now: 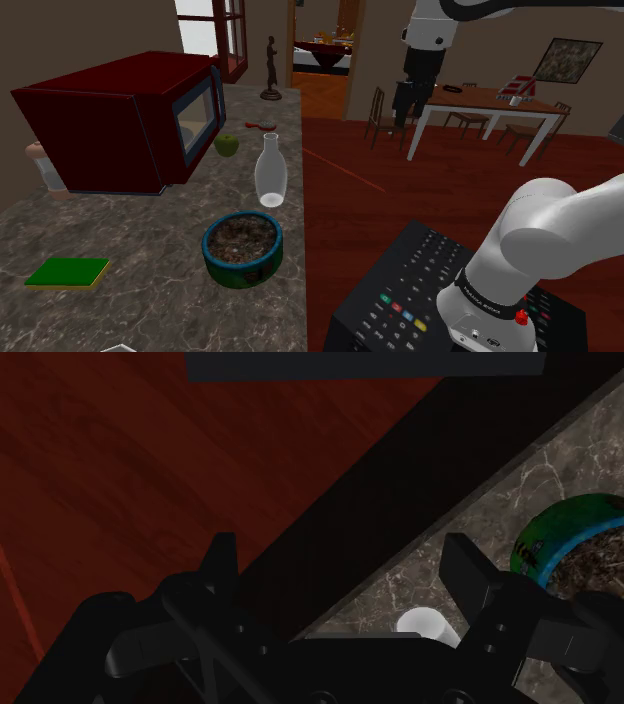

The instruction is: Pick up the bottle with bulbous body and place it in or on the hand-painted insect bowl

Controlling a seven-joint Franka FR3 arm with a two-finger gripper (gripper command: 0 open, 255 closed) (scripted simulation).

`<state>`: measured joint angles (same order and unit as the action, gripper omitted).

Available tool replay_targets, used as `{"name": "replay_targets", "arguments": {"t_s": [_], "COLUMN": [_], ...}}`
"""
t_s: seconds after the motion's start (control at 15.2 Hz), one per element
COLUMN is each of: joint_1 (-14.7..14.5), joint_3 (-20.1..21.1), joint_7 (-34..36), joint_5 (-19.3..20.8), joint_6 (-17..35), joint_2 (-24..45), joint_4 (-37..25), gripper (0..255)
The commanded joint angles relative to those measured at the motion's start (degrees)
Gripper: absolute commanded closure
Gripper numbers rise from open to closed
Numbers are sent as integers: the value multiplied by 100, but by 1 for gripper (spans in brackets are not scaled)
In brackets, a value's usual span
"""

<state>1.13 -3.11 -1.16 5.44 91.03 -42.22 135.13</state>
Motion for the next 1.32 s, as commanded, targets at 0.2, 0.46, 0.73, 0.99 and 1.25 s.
{"name": "replay_targets", "arguments": {"t_s": [0.2, 0.46, 0.73, 0.99, 1.25], "joint_1": [-86, -184, -268, -343, -421], "joint_3": [108, 241, 363, 474, 567], "joint_7": [158, 344, 512, 668, 816], "joint_5": [-127, -267, -372, -443, -481], "joint_6": [325, 683, 944, 1103, 1157], "joint_2": [626, 1479, 2344, 3218, 4106], "joint_4": [-259, -705, -1264, -1937, -2734], "gripper": [0, 0, 0, 0, 0]}}
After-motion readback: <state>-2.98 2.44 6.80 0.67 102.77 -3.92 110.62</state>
